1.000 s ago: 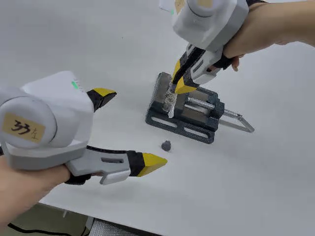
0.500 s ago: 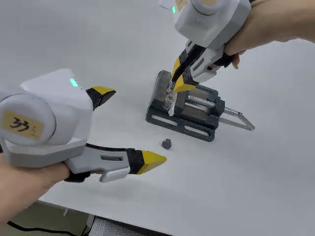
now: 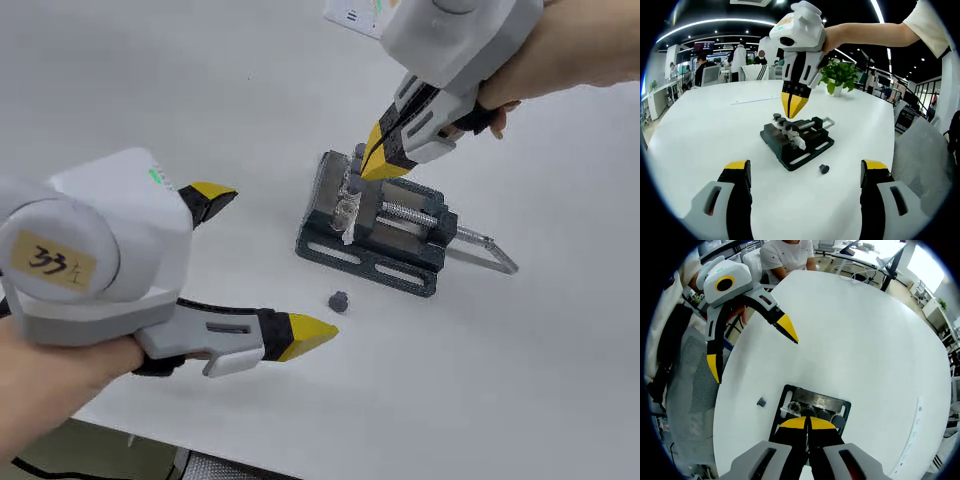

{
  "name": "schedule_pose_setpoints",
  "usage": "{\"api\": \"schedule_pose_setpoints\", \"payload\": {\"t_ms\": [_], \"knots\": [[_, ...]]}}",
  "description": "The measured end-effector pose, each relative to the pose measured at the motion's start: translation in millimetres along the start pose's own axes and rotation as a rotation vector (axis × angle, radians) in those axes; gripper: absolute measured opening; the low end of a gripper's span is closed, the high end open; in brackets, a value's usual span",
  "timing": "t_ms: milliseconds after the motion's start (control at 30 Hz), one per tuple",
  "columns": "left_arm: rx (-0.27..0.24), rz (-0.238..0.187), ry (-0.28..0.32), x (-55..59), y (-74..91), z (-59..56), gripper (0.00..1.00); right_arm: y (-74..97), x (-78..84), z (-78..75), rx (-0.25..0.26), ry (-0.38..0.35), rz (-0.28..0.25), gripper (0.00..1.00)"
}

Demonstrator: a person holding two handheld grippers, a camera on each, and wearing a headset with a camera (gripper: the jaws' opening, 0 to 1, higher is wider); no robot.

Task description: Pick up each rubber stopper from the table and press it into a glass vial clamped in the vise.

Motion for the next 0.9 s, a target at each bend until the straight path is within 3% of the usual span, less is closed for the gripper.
{"api": "schedule_pose_setpoints", "payload": {"t_ms": [100,300,600,900], "knots": [[0.055,-0.029,-0.025,-10.9,-8.2,-4.1,0.84,-1.1,2.0,4.3,-0.012,-0.005,0.011,0.0],[0.056,-0.034,-0.045,-16.4,-12.5,-0.4,0.83,-3.2,0.1,1.5,-0.008,0.009,0.006,0.0],[0.015,0.001,-0.028,0.2,-4.1,9.4,0.95,-6.0,-4.0,-1.3,-0.014,0.011,0.0,0.0],[0.021,0.009,-0.013,1.5,-4.4,2.2,0.94,-9.2,-1.2,-5.4,-0.027,0.013,0.006,0.0]]}}
Point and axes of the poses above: the centre of the closed fingertips' face, and the gripper's own axes: y roughly backward along the fingers, z roughly to its left, x roughly out of its underside, the point moved 4 cm from there along y, roughly backward along the fingers, and after that the axes turned 9 degrees about -y, right-handed, at the moved point
